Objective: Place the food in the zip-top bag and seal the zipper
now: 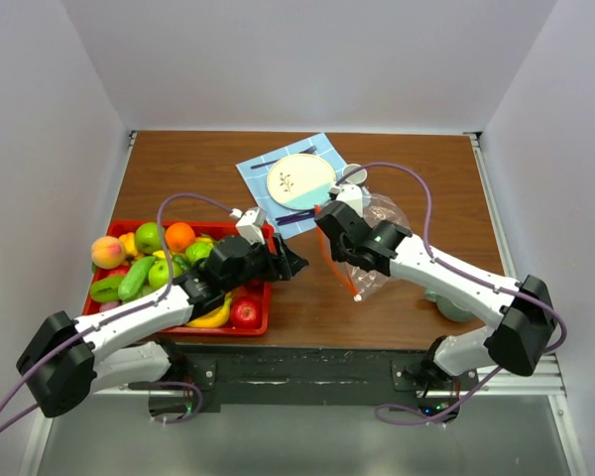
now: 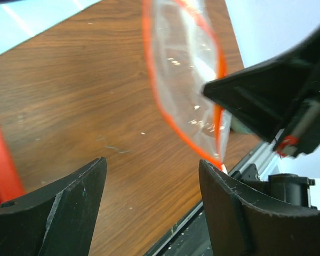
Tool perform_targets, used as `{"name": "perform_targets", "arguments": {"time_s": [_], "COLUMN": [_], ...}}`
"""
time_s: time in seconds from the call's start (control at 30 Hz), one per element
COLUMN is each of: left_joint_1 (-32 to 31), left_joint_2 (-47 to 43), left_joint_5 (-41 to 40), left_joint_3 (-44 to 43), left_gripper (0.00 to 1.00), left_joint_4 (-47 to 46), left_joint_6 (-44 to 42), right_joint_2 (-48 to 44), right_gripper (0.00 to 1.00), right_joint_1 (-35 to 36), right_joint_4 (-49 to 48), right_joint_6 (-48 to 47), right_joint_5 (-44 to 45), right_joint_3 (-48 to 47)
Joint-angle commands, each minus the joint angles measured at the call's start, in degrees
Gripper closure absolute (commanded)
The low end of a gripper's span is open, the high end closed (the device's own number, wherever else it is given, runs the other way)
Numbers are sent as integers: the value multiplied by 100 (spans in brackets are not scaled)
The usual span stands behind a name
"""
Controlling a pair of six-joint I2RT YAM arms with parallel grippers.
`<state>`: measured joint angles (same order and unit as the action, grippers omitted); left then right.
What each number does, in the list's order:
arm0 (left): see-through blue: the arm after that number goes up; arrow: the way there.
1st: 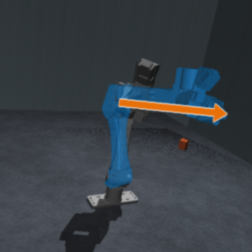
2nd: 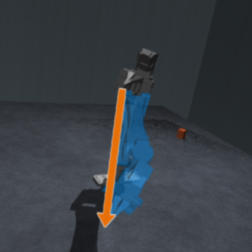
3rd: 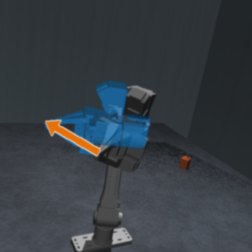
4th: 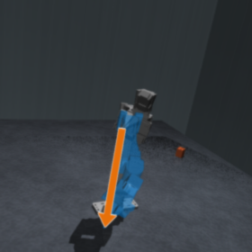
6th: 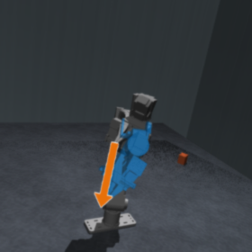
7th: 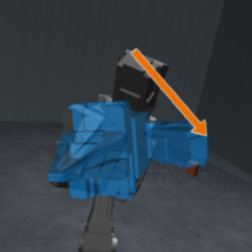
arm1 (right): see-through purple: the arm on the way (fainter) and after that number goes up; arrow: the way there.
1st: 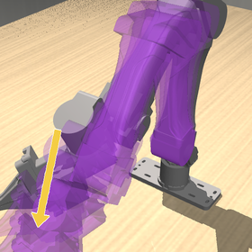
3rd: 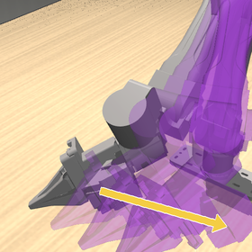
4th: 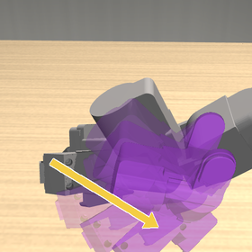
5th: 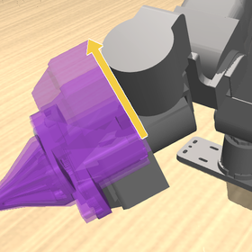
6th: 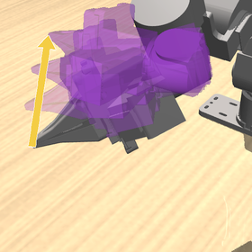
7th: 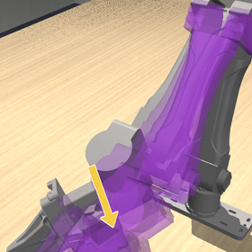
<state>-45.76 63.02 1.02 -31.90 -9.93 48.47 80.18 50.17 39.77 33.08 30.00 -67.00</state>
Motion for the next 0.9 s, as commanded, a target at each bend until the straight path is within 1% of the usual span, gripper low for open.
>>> {"name": "perform_targets", "arguments": {"time_s": [0.0,0.23,0.3,0.33,0.4,0.43,0.5,0.53,0.6,0.63,0.7,0.73,0.8,0.87], "left_joint_1": [-205,-451,-513,-513,-531,-531,-531,-531,-531,-531,-531,-539,-583,-627], "left_joint_2": [271,930,1167,1247,1519,1598,1757,1792,1880,1924,2064,2100,2179,2162], "left_joint_5": [-93,-865,-1129,-1191,-1375,-1446,-1692,-1736,-1763,-1728,-1509,-1403,-1157,-999], "left_joint_3": [-457,-888,-1019,-1072,-1213,-1274,-1389,-1389,-1354,-1345,-1336,-1319,-1240,-1135], "left_gripper": [25,26,30,34,37,42,50,59,70,78,84,89,92,92], "left_joint_4": [-457,-536,-580,-580,-589,-545,-387,-343,-272,-272,-272,-307,-509,-728], "left_joint_6": [-171,-224,-233,-250,-311,-390,-478,-566,-663,-733,-769,-786,-786,-821], "right_joint_2": [-310,-565,-696,-740,-837,-951,-1101,-1293,-1452,-1505,-1541,-1523,-1444,-1252], "right_gripper": [100,100,100,100,100,100,100,100,100,100,100,100,100,100], "right_joint_1": [-16,-7,-16,-16,-16,-8,-16,-16,-8,-16,-8,-7,19,10], "right_joint_4": [-443,-479,-505,-496,-392,-339,-68,30,328,478,881,979,893,709], "right_joint_6": [400,673,691,682,673,665,673,656,577,542,454,436,392,375], "right_joint_5": [-555,-811,-846,-907,-899,-777,-549,-409,13,102,234,243,174,-2], "right_joint_3": [108,179,223,231,258,267,267,258,153,57,-251,-330,-358,-191]}}
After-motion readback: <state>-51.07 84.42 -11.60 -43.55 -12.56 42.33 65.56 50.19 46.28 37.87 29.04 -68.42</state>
